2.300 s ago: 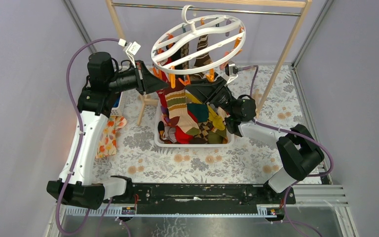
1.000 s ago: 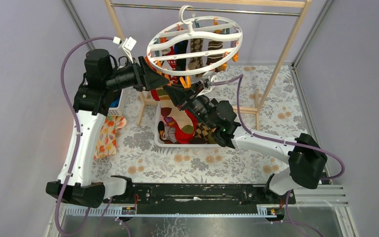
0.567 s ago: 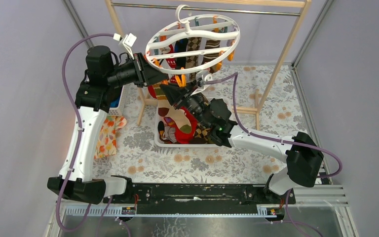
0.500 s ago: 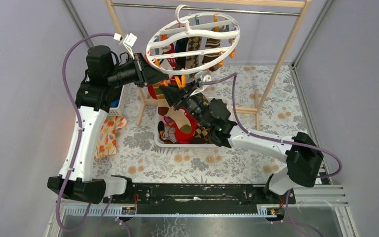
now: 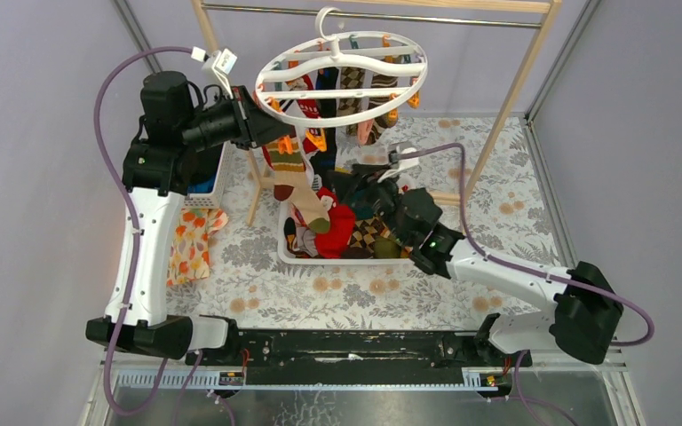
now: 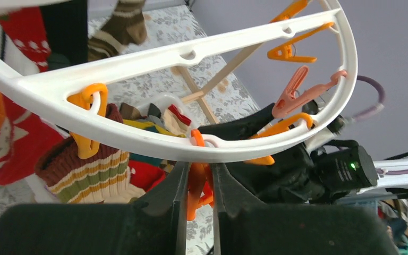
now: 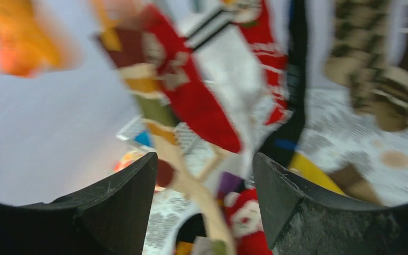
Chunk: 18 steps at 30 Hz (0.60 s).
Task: Clip the socks to the hanger
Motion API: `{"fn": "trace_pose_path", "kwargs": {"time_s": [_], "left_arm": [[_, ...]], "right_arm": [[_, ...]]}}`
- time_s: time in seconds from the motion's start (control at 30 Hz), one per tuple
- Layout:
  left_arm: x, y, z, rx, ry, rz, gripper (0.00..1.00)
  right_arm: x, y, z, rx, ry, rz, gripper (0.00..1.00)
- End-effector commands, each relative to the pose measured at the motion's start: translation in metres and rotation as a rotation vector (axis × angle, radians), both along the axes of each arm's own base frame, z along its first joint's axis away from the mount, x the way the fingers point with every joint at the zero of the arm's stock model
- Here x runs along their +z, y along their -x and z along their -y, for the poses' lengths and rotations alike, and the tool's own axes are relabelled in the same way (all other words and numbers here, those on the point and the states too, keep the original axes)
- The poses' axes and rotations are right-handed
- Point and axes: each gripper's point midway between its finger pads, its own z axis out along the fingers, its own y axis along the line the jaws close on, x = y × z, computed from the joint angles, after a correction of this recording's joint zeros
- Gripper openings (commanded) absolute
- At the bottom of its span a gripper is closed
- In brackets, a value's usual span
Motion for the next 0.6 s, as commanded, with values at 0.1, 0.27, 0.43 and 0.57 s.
{"fn": "trace_pose_path", "kwargs": {"time_s": [0.1,0.27,0.43,0.57], "left_arm": [[0.018,-0.019,-0.027,0.114,-0.101,0.104,0.00],[0.005,-0.018,-0.020,0.067,-0.074,0.045,0.00],[-0.001,-0.014,-0.017,0.043,-0.064,0.028,0.00],[-0.003,-0.010,-0.015,0.026,-0.064,0.032,0.00]], "right_arm": [[-0.086,-0.050,0.077,-0.182,0.077,-0.314,0.70],[-0.135,-0.068,0.084,-0.139,0.164,-0.438,0.65],[-0.174,-0.083,0.079,-0.084,0.261,-0.495,0.60],[-0.188,-0.092,0.077,-0.078,0.318,-0.494,0.57]]}}
